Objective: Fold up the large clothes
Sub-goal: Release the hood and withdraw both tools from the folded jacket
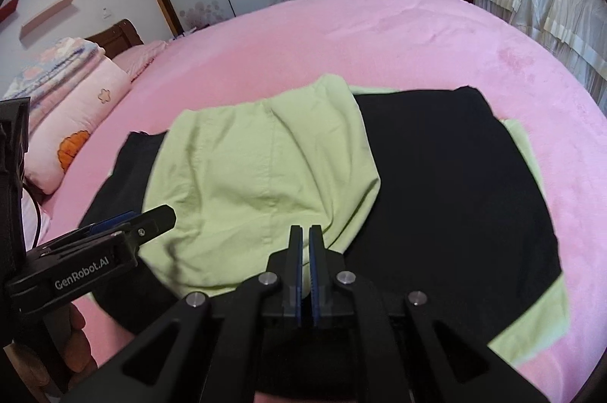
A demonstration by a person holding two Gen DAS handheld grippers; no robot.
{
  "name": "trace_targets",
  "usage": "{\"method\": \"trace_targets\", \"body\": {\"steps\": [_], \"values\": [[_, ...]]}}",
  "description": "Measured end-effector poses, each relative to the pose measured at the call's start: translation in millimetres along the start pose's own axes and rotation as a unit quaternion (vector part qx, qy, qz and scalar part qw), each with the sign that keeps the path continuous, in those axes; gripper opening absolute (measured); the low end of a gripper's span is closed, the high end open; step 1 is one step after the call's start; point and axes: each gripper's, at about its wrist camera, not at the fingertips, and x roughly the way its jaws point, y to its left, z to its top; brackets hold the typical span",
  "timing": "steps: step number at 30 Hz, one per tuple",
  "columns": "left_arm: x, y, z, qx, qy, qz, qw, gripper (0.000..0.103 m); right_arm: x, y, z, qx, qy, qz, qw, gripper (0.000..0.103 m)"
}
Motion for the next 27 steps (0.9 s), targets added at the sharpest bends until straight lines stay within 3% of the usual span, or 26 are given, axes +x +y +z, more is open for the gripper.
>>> {"method": "trace_targets", "body": {"steps": [2,10,17,22,27], "values": [[-24,-4,-2,0.004,-0.005,-0.002,1.0000,0.071,-18,3,1,0.006,-0.009,0.011,1.000,0.003],[-119,11,-23,-0.016,-0.011,0.002,0.9998,0.071,-102,35,-3,-0.010,-0.049,0.020,0.999,0.003],[-203,33,-49,-0.029,-0.048,0.013,0.9983,0.077,-157,53,-19,-0.020,-0.065,0.048,0.996,0.003],[-238,40,-61,-0.029,-0.065,0.024,0.9972,0.078,-184,66,-31,-0.033,-0.075,0.057,0.995,0.003],[-256,52,-78,-0.032,-0.085,0.021,0.9957,0.087,-199,83,-43,-0.058,-0.088,0.055,0.993,0.003]]}}
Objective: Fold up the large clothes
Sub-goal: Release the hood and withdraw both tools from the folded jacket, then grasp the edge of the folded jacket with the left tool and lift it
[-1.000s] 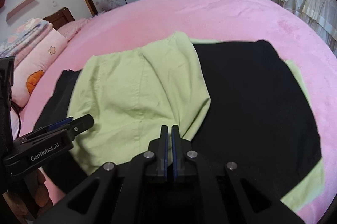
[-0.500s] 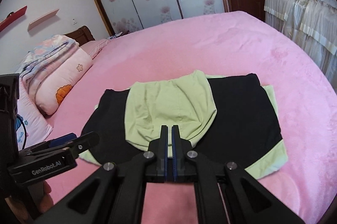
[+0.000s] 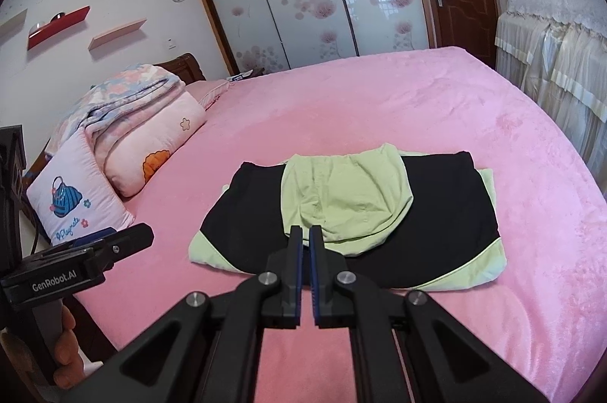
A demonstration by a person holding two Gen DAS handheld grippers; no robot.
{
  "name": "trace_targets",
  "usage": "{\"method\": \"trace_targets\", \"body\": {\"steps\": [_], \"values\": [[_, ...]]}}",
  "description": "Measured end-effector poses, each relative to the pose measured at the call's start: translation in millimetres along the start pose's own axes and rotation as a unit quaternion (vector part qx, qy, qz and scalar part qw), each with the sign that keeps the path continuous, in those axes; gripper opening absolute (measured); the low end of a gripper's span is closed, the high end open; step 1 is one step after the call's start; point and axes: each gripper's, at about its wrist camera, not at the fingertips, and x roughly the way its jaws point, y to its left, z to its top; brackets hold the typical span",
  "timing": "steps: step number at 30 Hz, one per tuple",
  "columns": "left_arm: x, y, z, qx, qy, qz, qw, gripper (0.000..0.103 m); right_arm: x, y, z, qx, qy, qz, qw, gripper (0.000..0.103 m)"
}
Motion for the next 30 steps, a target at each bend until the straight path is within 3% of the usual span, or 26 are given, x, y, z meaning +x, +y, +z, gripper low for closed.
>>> {"method": "trace_targets", "body": {"steps": [3,6,11,16,19,26,30], "values": [[12,13,-11,-0.011,0.001,-0.012,0.9999,0.088,8,11,-7,-0.024,-0.003,-0.010,1.000,0.003],[46,33,-28,-0.043,0.022,-0.047,0.9977,0.088,23,15,-14,-0.026,-0.002,-0.014,1.000,0.004],[111,71,-62,-0.121,0.064,-0.136,0.9812,0.088,59,15,-24,-0.018,0.017,-0.017,1.000,0.004],[162,96,-77,-0.156,0.068,-0.141,0.9754,0.088,96,11,-29,-0.021,0.039,-0.030,0.999,0.004],[191,112,-76,-0.195,0.064,-0.160,0.9655,0.088,114,8,-28,-0.022,0.043,-0.040,0.998,0.004],[248,134,-74,-0.249,0.059,-0.172,0.9512,0.088,166,-7,-17,-0.010,0.048,-0.064,0.997,0.004],[266,134,-61,-0.246,0.040,-0.171,0.9531,0.088,195,-13,-11,-0.013,0.049,-0.074,0.996,0.004]]}}
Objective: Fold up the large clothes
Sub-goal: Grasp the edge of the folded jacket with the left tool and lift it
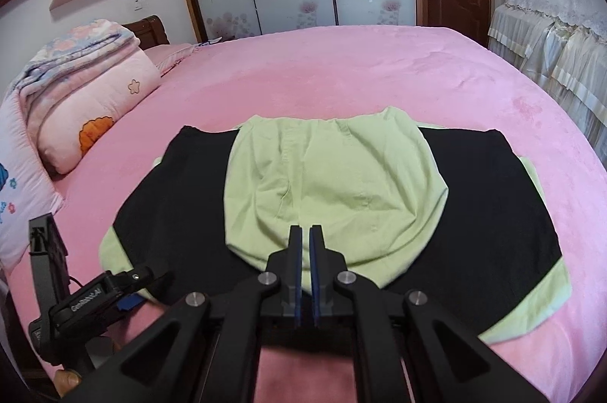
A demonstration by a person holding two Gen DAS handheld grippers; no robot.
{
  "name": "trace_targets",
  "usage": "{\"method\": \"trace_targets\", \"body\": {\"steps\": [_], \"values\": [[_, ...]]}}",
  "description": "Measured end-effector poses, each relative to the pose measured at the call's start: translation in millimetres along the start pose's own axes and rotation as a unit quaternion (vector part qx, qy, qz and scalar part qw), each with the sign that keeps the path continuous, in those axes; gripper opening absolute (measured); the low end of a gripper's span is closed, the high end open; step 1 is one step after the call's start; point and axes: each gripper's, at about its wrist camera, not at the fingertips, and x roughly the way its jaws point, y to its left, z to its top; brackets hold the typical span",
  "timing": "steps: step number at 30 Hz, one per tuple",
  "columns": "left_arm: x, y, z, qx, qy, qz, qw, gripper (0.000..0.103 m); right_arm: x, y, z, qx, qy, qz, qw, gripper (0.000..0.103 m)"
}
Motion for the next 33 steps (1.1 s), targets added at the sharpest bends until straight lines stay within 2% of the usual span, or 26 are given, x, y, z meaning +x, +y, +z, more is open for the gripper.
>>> {"method": "trace_targets", "body": {"steps": [3,6,8,9,10,11,16,18,22,28,33], "values": [[11,-5,13,-0.001,-0.012,0.001,0.9999,0.087,18,0,6,-0.004,0.003,-0.003,1.000,0.004],[19,-12,24,0.003,-0.026,0.005,0.9996,0.062,39,1,10,-0.007,0.014,-0.007,1.000,0.004],[20,-15,29,-0.001,-0.035,0.010,0.9993,0.038,52,1,9,-0.008,0.021,-0.012,1.000,0.004],[21,-16,31,0.000,-0.039,0.013,0.9992,0.032,58,1,8,-0.008,0.026,-0.013,1.000,0.004],[19,-19,33,0.004,-0.046,0.017,0.9988,0.020,65,1,6,-0.008,0.033,-0.014,0.999,0.004],[17,-22,35,0.013,-0.052,0.024,0.9983,0.015,71,2,3,-0.007,0.039,-0.013,0.999,0.004],[4,-50,37,0.066,-0.087,0.040,0.9932,0.008,95,0,-13,-0.001,0.071,-0.002,0.997,0.004],[-4,-71,35,0.102,-0.107,0.041,0.9881,0.008,99,-4,-16,0.007,0.073,0.006,0.997,0.004],[-10,-123,28,0.175,-0.132,0.018,0.9755,0.007,100,-15,-21,0.033,0.070,0.031,0.997,0.004],[1,-198,7,0.278,-0.127,-0.022,0.9517,0.007,98,-42,-27,0.100,0.067,0.084,0.989,0.003],[15,-251,-19,0.368,-0.109,-0.035,0.9228,0.007,80,-86,-39,0.206,0.076,0.168,0.961,0.004]]}}
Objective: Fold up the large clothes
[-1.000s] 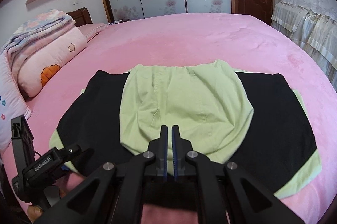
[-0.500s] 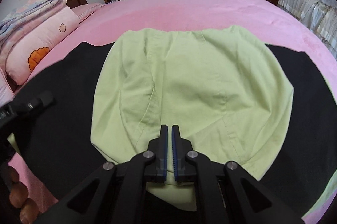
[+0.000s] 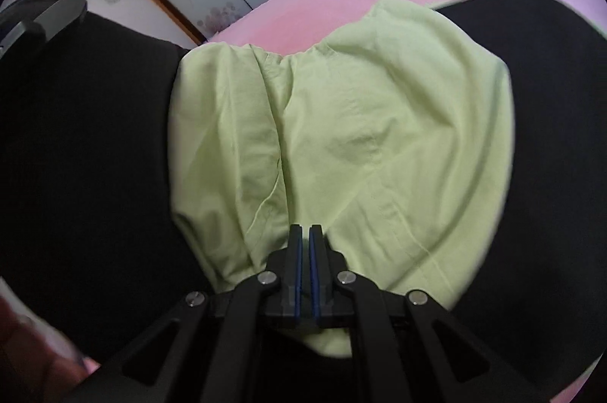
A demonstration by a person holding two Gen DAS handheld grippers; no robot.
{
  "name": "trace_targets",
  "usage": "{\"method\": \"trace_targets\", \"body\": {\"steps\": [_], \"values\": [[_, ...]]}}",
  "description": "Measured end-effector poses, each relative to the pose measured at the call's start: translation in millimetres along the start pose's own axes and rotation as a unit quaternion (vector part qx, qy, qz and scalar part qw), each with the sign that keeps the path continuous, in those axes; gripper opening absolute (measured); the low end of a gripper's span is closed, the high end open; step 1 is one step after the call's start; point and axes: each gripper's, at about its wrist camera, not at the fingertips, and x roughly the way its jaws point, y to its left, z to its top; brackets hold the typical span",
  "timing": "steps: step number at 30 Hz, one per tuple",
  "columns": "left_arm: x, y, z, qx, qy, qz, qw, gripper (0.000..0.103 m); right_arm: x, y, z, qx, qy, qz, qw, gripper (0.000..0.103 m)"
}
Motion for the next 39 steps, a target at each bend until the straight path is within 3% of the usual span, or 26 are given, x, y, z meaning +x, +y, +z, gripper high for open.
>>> {"method": "trace_targets", "body": {"steps": [3,5,9,11,13,16,24,27,29,31,32,34,35,39], "values": [[9,-35,0,0.059,0.012,-0.016,0.9980,0.007,-32,-23,-5,0.039,-0.005,0.016,0.999,0.004],[19,-62,-5,0.100,0.024,-0.026,0.9944,0.007,-58,-38,-8,0.049,-0.014,-0.002,0.999,0.004],[45,-98,-24,0.139,0.067,-0.055,0.9865,0.008,-109,-73,-14,0.052,-0.028,-0.075,0.995,0.004],[67,-115,-44,0.161,0.110,-0.068,0.9785,0.008,-129,-88,-18,0.048,-0.033,-0.116,0.992,0.004],[85,-126,-64,0.180,0.148,-0.070,0.9700,0.009,-144,-100,-22,0.036,-0.032,-0.178,0.983,0.004],[104,-132,-91,0.200,0.192,-0.051,0.9595,0.009,-155,-113,-29,0.027,-0.035,-0.215,0.976,0.004],[104,-146,-83,0.214,0.208,-0.035,0.9538,0.010,-169,-125,-26,0.037,-0.052,-0.215,0.974,0.004],[93,-154,-73,0.202,0.224,-0.049,0.9522,0.024,-180,-119,-15,0.032,-0.066,-0.215,0.974,0.004],[88,-165,-69,0.183,0.238,-0.072,0.9512,0.043,-190,-118,-5,0.027,-0.072,-0.217,0.973,0.007],[74,-168,-59,0.160,0.245,-0.104,0.9507,0.052,-206,-116,2,0.028,-0.083,-0.208,0.974,0.025],[64,-167,-54,0.150,0.245,-0.119,0.9505,0.056,-216,-115,5,0.029,-0.090,-0.202,0.975,0.038],[43,-162,-42,0.132,0.239,-0.132,0.9528,0.067,-236,-114,14,0.028,-0.102,-0.185,0.977,0.046],[35,-158,-36,0.122,0.234,-0.131,0.9557,0.073,-235,-110,20,0.026,-0.102,-0.179,0.978,0.046],[16,-124,-12,0.080,0.218,-0.093,0.9683,0.074,-241,-108,39,0.029,-0.090,-0.143,0.985,0.048]]}}
